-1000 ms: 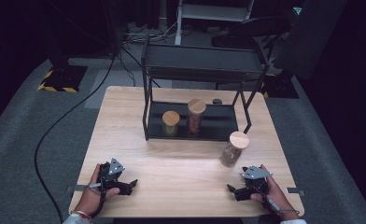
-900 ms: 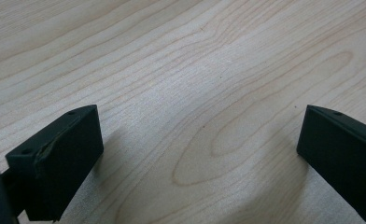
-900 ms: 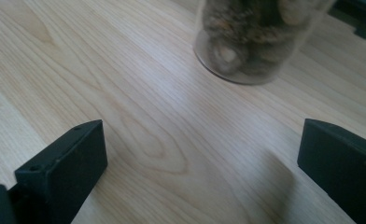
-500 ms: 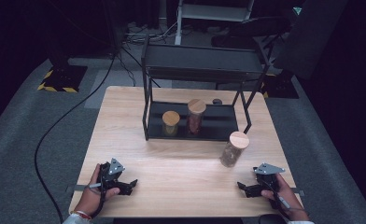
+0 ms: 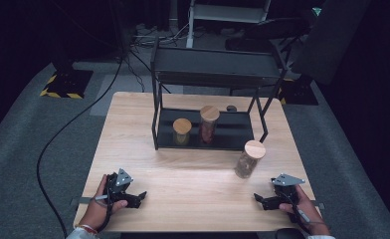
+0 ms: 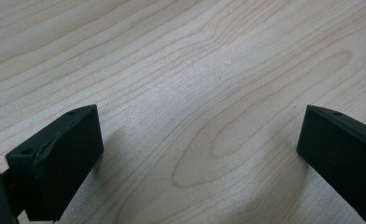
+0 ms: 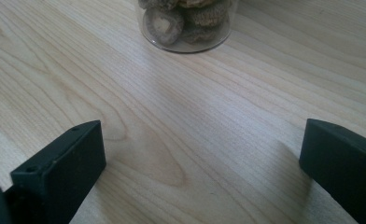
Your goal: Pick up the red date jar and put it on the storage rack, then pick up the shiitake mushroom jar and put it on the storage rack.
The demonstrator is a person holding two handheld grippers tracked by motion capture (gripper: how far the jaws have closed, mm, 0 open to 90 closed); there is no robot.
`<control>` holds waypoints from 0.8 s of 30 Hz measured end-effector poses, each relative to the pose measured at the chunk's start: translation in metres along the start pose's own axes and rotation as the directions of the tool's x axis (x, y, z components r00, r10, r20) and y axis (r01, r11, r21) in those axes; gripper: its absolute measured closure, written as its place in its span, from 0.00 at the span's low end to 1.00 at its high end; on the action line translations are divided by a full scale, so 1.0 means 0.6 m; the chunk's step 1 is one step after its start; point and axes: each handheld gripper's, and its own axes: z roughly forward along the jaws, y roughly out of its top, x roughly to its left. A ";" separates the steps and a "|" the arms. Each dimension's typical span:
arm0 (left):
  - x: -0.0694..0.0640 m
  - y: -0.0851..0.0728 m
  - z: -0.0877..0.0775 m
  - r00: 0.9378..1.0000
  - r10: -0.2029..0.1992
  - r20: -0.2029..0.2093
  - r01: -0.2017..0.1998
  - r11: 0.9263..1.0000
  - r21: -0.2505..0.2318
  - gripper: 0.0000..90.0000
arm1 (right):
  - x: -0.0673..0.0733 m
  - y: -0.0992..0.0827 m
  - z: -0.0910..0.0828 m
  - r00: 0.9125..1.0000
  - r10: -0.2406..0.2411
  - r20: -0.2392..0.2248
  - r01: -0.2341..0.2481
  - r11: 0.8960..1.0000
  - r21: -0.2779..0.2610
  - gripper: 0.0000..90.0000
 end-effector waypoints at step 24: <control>0.001 0.000 0.000 1.000 0.002 0.001 -0.002 1.000 -0.001 0.00 | 0.000 0.001 0.001 1.000 0.005 0.000 -0.005 1.000 0.001 0.00</control>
